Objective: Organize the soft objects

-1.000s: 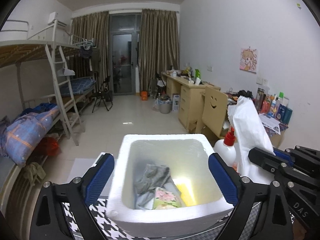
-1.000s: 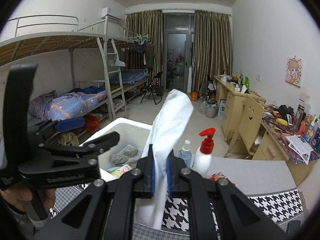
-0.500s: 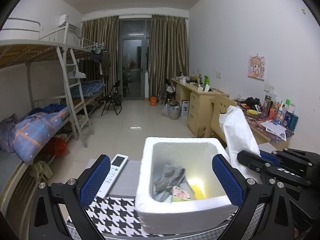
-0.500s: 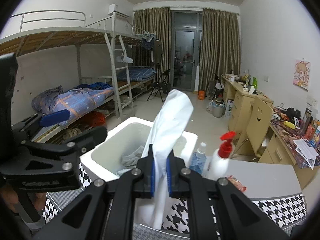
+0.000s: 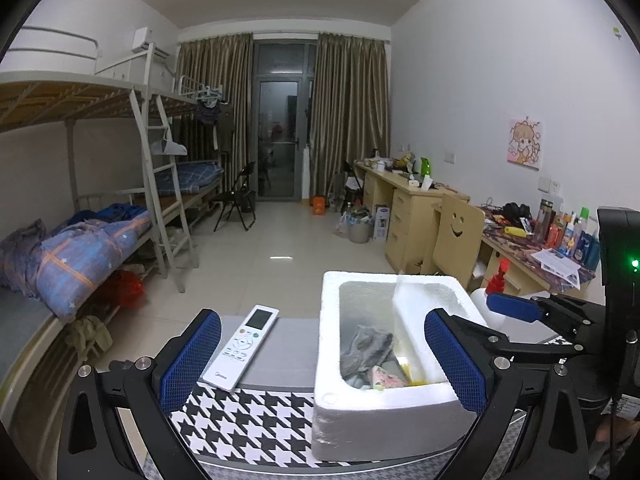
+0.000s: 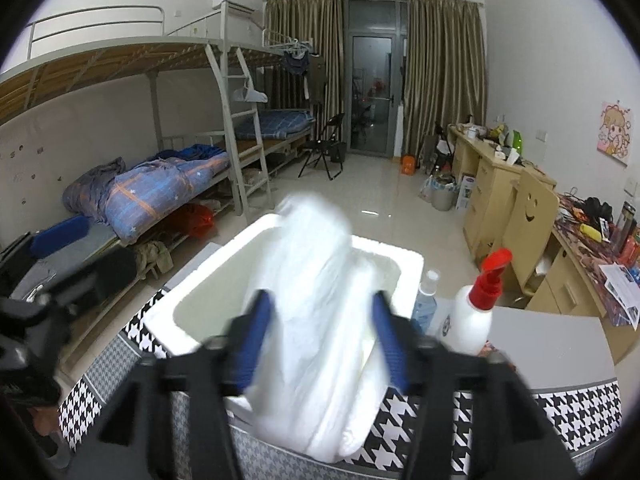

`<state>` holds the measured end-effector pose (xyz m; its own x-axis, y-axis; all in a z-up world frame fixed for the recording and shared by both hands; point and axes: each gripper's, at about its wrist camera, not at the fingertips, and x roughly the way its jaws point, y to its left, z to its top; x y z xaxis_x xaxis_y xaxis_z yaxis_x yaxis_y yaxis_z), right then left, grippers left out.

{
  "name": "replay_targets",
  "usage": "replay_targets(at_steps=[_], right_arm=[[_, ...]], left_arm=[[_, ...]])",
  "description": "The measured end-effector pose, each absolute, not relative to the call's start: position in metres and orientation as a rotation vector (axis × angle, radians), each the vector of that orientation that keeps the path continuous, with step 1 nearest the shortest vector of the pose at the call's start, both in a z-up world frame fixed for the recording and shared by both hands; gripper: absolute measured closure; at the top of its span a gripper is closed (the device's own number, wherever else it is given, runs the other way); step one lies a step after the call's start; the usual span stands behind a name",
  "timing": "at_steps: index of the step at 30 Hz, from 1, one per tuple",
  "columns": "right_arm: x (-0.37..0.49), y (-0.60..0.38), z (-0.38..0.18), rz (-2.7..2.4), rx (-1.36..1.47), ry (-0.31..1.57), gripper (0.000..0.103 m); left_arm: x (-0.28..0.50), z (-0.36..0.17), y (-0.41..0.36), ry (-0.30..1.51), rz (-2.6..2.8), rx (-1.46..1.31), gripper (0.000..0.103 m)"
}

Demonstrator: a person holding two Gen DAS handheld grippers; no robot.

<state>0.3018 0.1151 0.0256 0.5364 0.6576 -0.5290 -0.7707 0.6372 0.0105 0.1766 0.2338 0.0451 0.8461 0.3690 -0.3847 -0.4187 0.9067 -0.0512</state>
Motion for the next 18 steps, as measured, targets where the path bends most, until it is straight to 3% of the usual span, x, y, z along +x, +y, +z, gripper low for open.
replay_targets(at_steps=[9, 18], right_arm=[[0.293, 0.110, 0.030, 0.861, -0.229, 0.513, 0.038], [0.266, 0.082, 0.045, 0.862, -0.191, 0.475, 0.029]], left_arm=[[0.170, 0.045, 0.234, 0.374, 0.413, -0.131, 0.001], [0.145, 0.056, 0.212, 0.343, 0.402, -0.119, 0.001]])
